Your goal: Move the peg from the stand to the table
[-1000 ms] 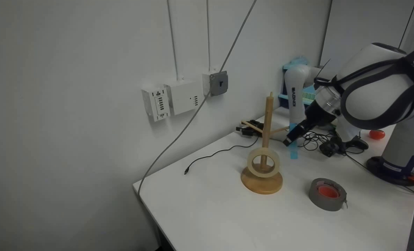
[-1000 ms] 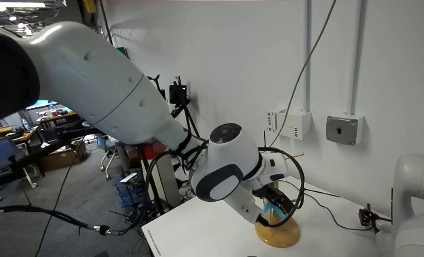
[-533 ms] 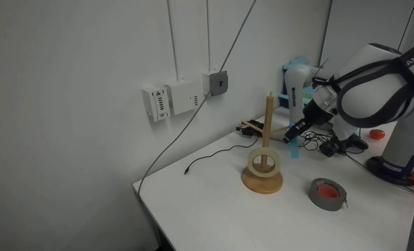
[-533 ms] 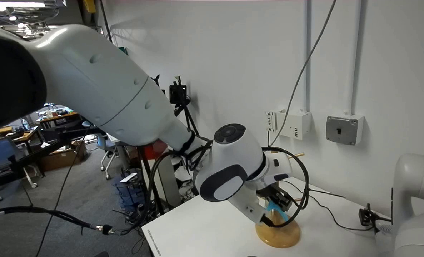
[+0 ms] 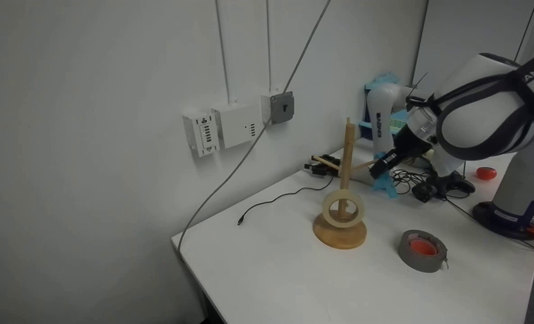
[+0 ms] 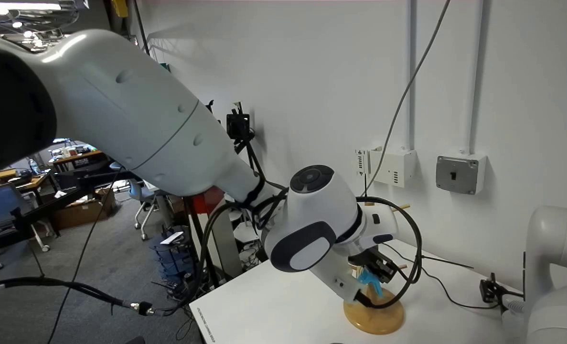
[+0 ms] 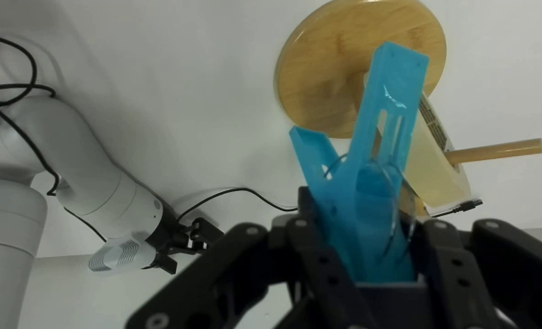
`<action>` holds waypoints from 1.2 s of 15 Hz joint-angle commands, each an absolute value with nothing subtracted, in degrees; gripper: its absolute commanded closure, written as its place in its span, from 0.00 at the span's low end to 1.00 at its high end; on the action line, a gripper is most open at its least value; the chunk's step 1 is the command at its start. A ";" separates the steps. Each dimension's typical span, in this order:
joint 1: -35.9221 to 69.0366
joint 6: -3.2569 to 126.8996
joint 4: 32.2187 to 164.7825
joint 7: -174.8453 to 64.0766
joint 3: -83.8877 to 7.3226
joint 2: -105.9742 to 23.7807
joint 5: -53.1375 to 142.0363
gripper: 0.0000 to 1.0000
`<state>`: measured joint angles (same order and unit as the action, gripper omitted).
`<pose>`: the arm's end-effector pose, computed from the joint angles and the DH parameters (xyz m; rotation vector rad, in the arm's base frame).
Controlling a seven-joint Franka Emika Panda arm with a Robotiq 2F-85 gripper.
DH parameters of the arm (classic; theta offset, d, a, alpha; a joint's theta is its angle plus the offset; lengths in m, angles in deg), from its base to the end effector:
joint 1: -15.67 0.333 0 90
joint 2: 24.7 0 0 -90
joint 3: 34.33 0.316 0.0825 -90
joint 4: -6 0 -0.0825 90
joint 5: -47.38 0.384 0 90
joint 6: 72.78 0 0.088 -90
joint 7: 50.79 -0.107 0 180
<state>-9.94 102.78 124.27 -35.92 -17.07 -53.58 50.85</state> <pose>0.6232 -0.1073 0.2520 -2.9875 0.0283 -0.8151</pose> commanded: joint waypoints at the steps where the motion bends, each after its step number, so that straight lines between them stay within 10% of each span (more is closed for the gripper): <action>1: -11.69 103.79 124.44 -34.09 -15.59 -52.78 50.67 0.93; 18: -14.32 103.86 127.50 -33.12 -15.30 -48.49 50.48 0.93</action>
